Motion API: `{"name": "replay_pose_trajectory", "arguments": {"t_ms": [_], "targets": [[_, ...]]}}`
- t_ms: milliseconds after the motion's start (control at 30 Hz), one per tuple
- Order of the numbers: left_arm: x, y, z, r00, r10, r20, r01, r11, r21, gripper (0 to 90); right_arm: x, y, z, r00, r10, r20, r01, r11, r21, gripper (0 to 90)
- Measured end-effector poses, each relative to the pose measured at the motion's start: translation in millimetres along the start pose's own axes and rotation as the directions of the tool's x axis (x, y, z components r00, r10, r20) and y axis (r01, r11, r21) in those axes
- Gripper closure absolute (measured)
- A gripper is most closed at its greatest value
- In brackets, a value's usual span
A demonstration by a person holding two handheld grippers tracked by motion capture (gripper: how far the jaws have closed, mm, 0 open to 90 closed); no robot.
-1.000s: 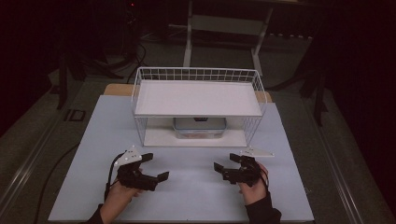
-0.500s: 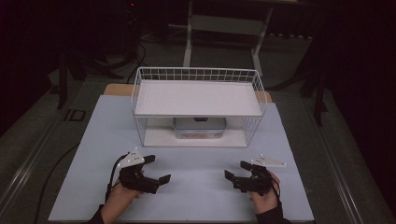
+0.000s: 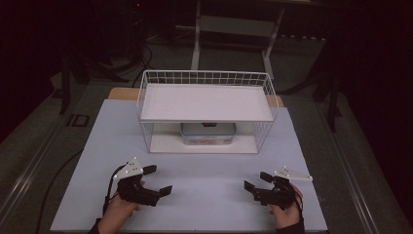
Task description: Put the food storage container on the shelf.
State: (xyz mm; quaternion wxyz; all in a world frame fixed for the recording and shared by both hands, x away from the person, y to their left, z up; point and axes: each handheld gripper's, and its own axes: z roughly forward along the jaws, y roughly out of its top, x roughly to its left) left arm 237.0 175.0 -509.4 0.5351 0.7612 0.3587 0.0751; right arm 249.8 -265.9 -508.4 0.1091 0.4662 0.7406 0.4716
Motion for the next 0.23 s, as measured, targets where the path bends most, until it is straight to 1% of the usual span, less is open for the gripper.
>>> {"name": "replay_pose_trajectory", "arguments": {"t_ms": [67, 233], "targets": [[-0.4, -0.9, 0.5, 1.0, 0.001, -0.002, -0.001, 1.0, 0.005, 0.0, -1.4, -0.3, 1.5, 1.0, 0.006, -0.001, -0.006, 1.0, 0.007, 15.8], [-1.5, -2.2, 2.8, 1.0, 0.004, 0.009, -0.004, 0.9999, 0.014, 0.0, -1.8, -0.8, 3.5, 1.0, 0.0, 0.001, 0.0, 1.0, 0.019, 15.8]]}}
